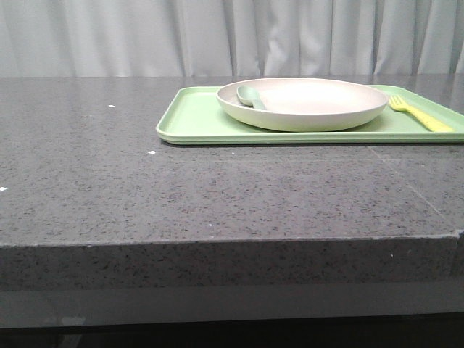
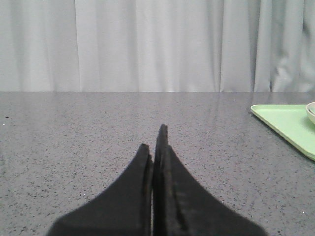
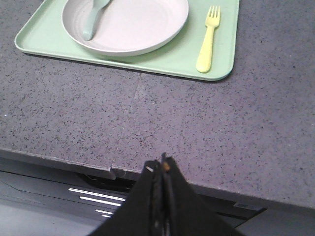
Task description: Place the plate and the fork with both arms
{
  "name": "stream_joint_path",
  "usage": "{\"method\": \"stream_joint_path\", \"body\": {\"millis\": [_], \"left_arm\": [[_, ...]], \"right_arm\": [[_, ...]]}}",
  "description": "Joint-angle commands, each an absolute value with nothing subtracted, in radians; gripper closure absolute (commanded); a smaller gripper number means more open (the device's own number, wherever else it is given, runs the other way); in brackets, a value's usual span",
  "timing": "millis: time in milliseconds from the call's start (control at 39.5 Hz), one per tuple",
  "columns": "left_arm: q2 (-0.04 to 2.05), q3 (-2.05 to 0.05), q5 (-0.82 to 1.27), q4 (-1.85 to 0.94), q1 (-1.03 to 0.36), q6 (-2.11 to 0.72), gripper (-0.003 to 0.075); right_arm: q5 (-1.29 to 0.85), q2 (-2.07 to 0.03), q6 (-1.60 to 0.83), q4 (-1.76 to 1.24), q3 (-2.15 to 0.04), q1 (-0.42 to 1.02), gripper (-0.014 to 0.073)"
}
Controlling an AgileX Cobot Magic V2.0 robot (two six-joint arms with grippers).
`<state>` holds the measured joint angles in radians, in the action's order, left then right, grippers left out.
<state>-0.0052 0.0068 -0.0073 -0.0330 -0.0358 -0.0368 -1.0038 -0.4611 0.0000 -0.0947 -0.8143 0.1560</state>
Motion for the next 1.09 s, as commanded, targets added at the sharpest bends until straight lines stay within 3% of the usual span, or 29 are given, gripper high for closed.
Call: {"method": "stream_joint_path", "body": {"millis": [0, 684, 836, 1064], "left_arm": [[-0.03, 0.009, -0.095, -0.034, -0.033, -0.024, 0.0738], [-0.03, 0.009, -0.095, -0.034, -0.033, -0.024, 0.0738], [-0.03, 0.009, -0.095, -0.034, -0.033, -0.024, 0.0738], [-0.03, 0.009, -0.095, -0.034, -0.033, -0.024, 0.0738]], "right_arm": [[-0.932, -0.467, -0.006, -0.095, -0.838, 0.155, 0.0661], [-0.931, -0.467, -0.006, -0.095, -0.837, 0.155, 0.0661], [-0.838, -0.381, -0.006, -0.066, -0.72, 0.128, 0.0661], [-0.491, -0.22, -0.006, -0.039, -0.439, 0.023, 0.0661]]}}
